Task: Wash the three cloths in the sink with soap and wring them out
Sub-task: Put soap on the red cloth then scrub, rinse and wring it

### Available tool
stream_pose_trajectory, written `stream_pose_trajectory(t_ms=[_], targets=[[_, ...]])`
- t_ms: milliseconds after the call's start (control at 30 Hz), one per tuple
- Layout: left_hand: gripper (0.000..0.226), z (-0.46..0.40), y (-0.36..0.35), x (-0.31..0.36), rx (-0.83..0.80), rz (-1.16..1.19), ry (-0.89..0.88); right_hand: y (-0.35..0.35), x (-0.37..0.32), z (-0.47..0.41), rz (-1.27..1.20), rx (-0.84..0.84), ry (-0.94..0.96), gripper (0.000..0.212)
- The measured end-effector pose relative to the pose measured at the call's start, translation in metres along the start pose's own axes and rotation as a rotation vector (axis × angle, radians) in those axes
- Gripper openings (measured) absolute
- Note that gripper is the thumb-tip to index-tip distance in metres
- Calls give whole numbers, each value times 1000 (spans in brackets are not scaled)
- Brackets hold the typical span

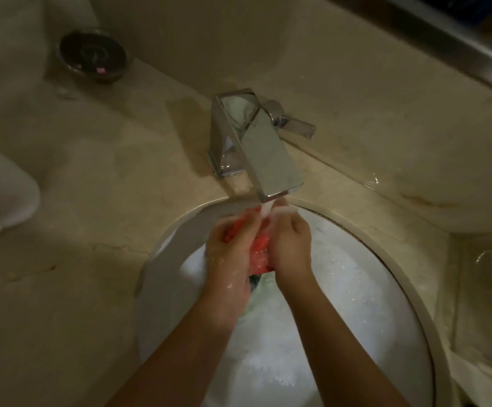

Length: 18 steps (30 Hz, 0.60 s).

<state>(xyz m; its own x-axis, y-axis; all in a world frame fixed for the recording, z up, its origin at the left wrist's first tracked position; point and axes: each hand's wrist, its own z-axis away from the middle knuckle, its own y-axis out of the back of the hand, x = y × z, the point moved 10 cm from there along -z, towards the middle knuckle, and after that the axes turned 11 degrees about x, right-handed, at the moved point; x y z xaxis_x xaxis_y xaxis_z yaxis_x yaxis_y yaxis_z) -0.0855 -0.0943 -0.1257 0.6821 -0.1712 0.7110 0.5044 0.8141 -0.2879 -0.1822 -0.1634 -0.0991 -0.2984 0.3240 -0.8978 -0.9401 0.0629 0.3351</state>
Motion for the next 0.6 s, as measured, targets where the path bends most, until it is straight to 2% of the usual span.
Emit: stream_pose_trajectory(t_ms=[100,133,233,300,400,433,533,600], targets=[[23,-6,-4,6,-22,7,8,7,-19,-9,-14,-59,91,12],[27,-8,-5,11,-48,-13,-4,11,-31,-16,-46,-67,127,15],[32,-4,-11,17,-159,-36,44,21,-61,-41,-236,-79,127,44],[34,-5,-11,17,-192,-32,59,18,-74,-51,-304,-113,129,46],[67,-4,-8,16,-209,-31,29,4,-83,-51,-315,-142,146,43],[70,-2,-12,16,-269,-16,45,3,-82,-51,-331,-123,138,46],[51,11,-21,13,-443,-40,66,6,-79,-49,-353,-55,129,54],[44,9,-11,13,-350,-102,52,10,-81,-43,-332,-40,157,56]])
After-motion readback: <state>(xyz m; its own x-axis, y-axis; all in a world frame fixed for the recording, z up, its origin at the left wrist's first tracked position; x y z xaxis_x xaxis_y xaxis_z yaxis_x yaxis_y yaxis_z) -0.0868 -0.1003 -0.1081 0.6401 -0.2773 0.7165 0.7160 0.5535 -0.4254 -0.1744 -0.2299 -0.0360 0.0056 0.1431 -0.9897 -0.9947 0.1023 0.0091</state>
